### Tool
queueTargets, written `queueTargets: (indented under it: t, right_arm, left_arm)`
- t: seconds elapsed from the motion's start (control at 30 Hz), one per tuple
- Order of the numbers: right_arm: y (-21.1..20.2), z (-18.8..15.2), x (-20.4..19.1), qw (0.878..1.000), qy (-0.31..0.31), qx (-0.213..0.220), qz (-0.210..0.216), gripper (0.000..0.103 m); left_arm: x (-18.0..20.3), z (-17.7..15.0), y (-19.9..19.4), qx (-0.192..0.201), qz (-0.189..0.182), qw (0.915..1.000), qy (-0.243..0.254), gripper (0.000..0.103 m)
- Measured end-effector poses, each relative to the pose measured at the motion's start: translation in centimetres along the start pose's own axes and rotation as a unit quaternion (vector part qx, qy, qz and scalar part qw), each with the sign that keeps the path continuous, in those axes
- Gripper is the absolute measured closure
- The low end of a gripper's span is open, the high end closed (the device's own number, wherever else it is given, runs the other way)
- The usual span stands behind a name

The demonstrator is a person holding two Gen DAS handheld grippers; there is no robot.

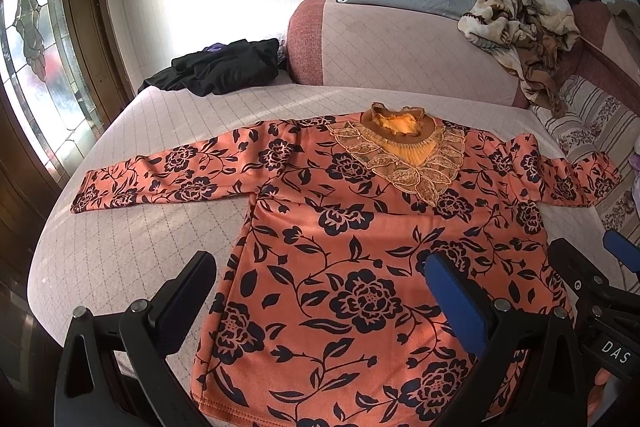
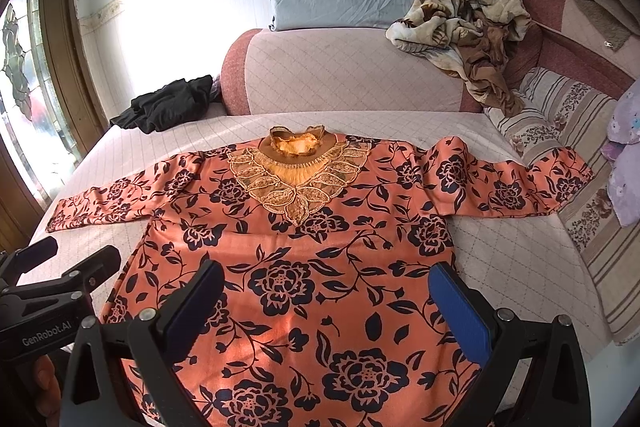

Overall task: Fold small clothes
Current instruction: 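Grasp the sleeve cuff nearest the right gripper and lift it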

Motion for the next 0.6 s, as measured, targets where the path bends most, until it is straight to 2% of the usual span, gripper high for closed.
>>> queueTargets:
  t: [0.1, 0.2, 0.27, 0.37, 0.47, 0.6]
  right_arm:
    - [0.7, 0.0, 0.5, 1.0, 0.007, -0.008, 0.011, 0.0]
    - [2.3, -0.1, 3.3, 0.998, 0.046, -0.025, 0.032, 0.0]
    - [4.0, -0.2, 7.2, 0.993, 0.104, -0.043, 0.046, 0.0]
    - [7.4, -0.3, 15.5, 0.973, 0.218, -0.051, 0.056, 0.0]
    - [11.8, -0.1, 25.3, 0.95, 0.305, -0.064, -0.012, 0.0]
    - [17.0, 1.6, 36.8, 0.924, 0.361, -0.064, -0.113, 0.005]
  left_arm:
    - [-1.1, -0.1, 0.8, -0.008, -0.007, 0.9999, -0.013, 0.0]
    - [-4.5, -0.6, 2.7, -0.035, -0.018, 0.9974, -0.061, 0.0]
    - [-7.9, -1.2, 4.2, -0.05, -0.025, 0.9919, -0.113, 0.0]
    - [-13.4, -2.3, 5.9, -0.057, 0.005, 0.9832, -0.173, 0.0]
    - [-18.3, -3.2, 7.1, -0.063, 0.047, 0.9745, -0.21, 0.0]
    - [-22.8, -4.2, 8.4, -0.074, 0.09, 0.9639, -0.24, 0.0]
Point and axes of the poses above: each gripper's, at about its wrist camera, not at the fingertips, and y roughly the way its jaws point, x to its right, z to its top, the point moved 6 cm from there along y, roughly the way its jaws point, and after that the axes turned 9 degrees about -z, right-handed, at the moved point
